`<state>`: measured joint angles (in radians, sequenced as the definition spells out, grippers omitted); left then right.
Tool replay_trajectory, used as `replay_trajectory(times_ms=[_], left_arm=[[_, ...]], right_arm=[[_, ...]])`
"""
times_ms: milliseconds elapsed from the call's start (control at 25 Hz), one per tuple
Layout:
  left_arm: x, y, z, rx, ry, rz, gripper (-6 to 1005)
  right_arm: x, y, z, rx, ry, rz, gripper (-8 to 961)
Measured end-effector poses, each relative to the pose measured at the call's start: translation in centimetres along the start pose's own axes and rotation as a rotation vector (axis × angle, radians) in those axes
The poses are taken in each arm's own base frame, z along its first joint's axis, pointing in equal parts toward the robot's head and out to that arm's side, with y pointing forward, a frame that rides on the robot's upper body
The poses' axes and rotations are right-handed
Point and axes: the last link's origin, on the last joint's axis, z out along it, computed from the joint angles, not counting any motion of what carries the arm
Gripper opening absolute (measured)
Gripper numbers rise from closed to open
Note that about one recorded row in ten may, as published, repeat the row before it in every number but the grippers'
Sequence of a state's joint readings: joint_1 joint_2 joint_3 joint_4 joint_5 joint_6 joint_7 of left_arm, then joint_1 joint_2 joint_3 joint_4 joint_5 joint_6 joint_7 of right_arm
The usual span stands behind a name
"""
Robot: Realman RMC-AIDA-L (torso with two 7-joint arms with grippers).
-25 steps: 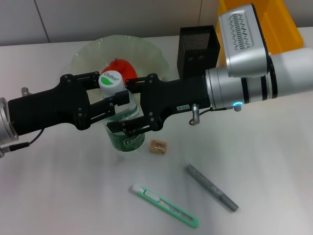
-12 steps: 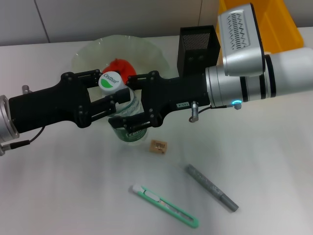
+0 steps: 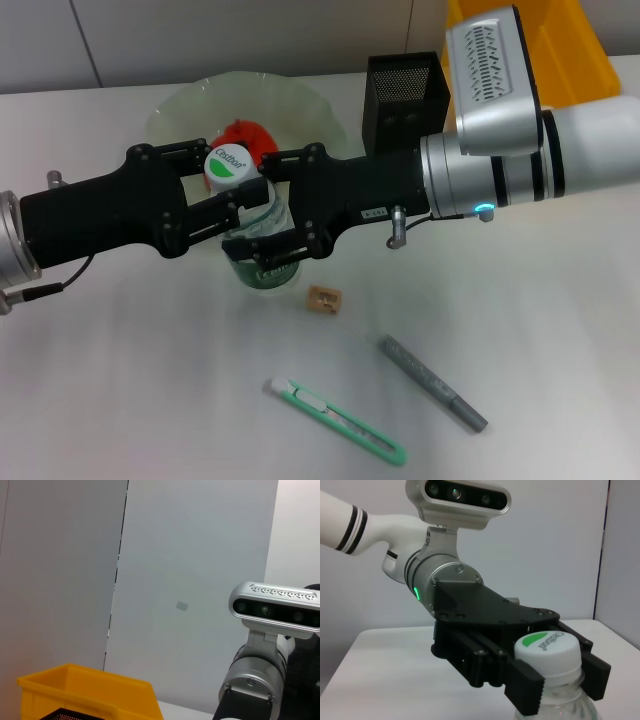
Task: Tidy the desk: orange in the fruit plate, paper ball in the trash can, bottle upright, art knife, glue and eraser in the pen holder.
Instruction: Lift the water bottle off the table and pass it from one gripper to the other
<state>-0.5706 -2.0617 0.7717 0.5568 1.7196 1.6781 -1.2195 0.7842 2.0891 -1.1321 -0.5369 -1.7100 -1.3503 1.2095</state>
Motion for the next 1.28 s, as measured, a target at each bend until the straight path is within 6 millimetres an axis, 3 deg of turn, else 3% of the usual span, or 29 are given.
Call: replay_trajectory(times_ms=[1280], left_arm=[[-0.1, -0.15, 0.04, 0.008, -0.01, -0.001, 453]], right_arm=[[-0.27, 0.41, 0.44, -0.026, -0.004, 0.033, 777]])
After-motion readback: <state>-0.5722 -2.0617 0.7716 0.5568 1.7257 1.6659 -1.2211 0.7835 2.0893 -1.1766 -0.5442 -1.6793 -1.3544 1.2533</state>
